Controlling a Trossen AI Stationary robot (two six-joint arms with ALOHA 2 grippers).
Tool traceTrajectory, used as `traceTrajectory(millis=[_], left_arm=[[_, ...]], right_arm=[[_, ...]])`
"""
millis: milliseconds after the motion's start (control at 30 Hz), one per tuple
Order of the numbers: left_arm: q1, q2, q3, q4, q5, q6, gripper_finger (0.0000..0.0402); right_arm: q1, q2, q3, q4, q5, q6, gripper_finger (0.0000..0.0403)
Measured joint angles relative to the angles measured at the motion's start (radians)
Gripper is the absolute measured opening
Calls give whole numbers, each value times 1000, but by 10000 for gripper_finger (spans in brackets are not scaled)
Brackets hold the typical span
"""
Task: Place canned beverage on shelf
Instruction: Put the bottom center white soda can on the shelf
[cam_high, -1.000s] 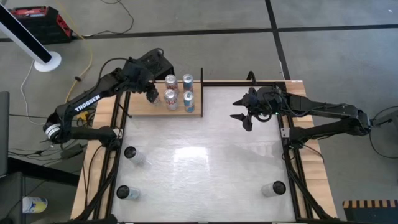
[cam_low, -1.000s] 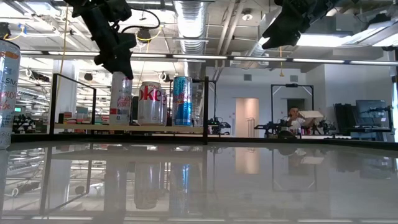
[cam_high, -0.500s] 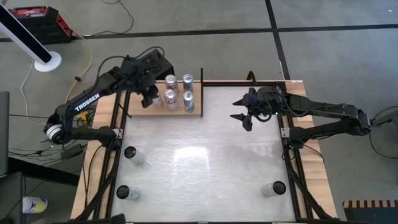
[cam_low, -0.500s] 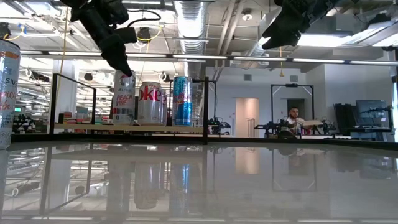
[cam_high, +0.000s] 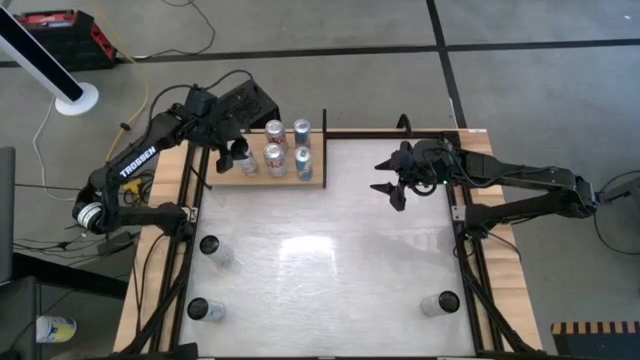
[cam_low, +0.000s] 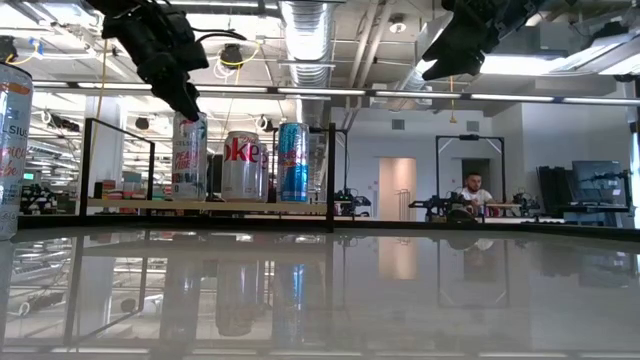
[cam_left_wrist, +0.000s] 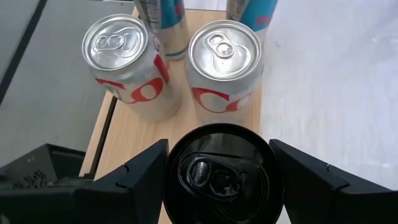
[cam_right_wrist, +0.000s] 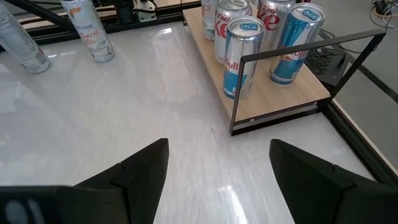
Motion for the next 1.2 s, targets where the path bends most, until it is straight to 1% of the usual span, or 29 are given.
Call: traceTrajectory(millis=[100, 233, 433, 567, 767, 933, 1000, 1100, 1200], left_arm=[[-1, 0, 0, -2, -1, -7, 241], [-1, 0, 0, -3, -3, -53, 259], [-16, -1, -1, -12, -22, -58, 277], [-31, -1, 17, -16, -44, -58, 278], [-59, -1, 75, -23, -47, -59, 280], [-80, -2, 136, -37, -62, -148, 280], [-90, -2, 166, -61, -63, -197, 280], [-117, -6, 201, -133, -53, -229, 279], [-163, -24, 201, -206, -43, -243, 264]], right_arm=[[0, 0, 0, 0, 0, 1, 302], [0, 0, 0, 0, 0, 16, 302], [0, 0, 0, 0, 0, 26, 302], [0, 0, 0, -2, 0, 34, 302], [0, 0, 0, -12, 0, 44, 302], [0, 0, 0, -15, 0, 50, 302], [0, 0, 0, -15, 0, 50, 302], [0, 0, 0, -15, 1, 49, 302], [0, 0, 0, -15, 1, 49, 302]])
